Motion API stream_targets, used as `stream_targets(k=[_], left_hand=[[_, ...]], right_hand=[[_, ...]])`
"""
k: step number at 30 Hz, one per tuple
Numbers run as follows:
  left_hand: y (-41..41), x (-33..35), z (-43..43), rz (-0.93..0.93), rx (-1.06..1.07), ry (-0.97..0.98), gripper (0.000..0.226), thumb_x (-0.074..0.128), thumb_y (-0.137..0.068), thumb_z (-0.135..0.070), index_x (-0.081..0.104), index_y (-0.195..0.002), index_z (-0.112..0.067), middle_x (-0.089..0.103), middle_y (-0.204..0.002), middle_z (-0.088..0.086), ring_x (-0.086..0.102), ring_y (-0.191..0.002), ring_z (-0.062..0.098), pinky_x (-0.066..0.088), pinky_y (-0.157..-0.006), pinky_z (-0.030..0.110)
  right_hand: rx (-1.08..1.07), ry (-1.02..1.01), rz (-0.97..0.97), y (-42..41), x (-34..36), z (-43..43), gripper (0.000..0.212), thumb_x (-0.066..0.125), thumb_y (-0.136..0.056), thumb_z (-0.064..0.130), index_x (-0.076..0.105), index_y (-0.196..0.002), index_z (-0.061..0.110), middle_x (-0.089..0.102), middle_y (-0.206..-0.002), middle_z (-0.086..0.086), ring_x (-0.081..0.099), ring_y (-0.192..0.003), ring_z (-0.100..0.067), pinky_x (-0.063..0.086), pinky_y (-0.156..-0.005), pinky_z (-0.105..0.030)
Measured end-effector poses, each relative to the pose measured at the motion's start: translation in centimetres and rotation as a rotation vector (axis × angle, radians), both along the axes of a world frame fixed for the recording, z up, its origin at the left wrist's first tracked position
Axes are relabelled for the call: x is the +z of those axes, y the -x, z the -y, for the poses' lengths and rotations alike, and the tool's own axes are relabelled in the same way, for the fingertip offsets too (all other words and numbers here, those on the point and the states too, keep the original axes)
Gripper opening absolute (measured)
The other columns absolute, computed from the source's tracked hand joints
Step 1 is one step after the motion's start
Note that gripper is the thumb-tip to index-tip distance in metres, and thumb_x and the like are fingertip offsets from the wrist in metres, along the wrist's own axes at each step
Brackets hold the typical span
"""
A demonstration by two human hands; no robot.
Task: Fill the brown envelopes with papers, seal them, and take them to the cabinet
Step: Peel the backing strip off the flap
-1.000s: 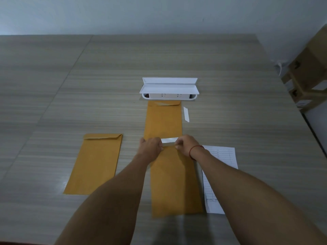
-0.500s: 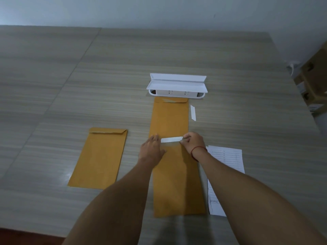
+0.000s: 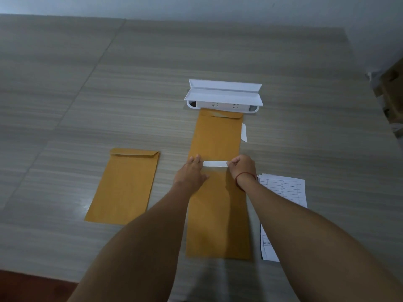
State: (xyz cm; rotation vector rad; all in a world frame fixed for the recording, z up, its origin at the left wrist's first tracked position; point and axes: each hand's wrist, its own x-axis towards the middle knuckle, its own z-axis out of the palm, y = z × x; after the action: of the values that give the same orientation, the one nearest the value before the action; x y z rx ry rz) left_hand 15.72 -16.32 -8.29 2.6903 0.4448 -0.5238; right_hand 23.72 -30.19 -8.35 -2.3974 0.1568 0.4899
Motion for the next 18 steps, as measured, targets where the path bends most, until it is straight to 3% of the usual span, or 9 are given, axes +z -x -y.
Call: stream_targets(k=[11, 14, 18], left_hand=[[0.2, 0.6, 0.6, 0.010, 0.045, 0.028, 0.072, 0.051, -0.096, -0.035, 0.013, -0.152, -0.011, 0.009, -0.161, 0.002, 0.012, -0.149, 0.021, 0.024, -0.118, 0.037], [0.1, 0.5, 0.5, -0.001, 0.052, 0.047, 0.071, 0.053, -0.095, -0.035, 0.016, -0.152, -0.012, 0.009, -0.161, 0.001, 0.012, -0.149, 0.021, 0.025, -0.118, 0.038], [0.5, 0.7, 0.5, 0.016, 0.045, 0.041, 0.069, 0.052, -0.095, -0.036, 0.020, -0.151, -0.013, 0.010, -0.161, 0.000, 0.013, -0.149, 0.020, 0.023, -0.118, 0.037]], right_hand=[[0.047, -0.229, 0.097, 0.6, 0.9, 0.7, 0.016, 0.062, -0.090, 0.009, 0.067, -0.105, 0.004, 0.069, -0.105, -0.012, 0.058, -0.088, -0.015, 0.046, -0.083, -0.024], [0.142, -0.229, 0.085, 0.8, 1.5, 1.0, 0.018, 0.059, -0.092, 0.007, 0.069, -0.106, 0.004, 0.069, -0.107, -0.012, 0.063, -0.097, -0.020, 0.047, -0.086, -0.024], [0.324, -0.205, 0.038, 1.6, 2.5, 2.7, 0.016, 0.057, -0.093, 0.009, 0.069, -0.103, 0.007, 0.068, -0.103, -0.007, 0.057, -0.090, -0.013, 0.046, -0.082, -0.022]])
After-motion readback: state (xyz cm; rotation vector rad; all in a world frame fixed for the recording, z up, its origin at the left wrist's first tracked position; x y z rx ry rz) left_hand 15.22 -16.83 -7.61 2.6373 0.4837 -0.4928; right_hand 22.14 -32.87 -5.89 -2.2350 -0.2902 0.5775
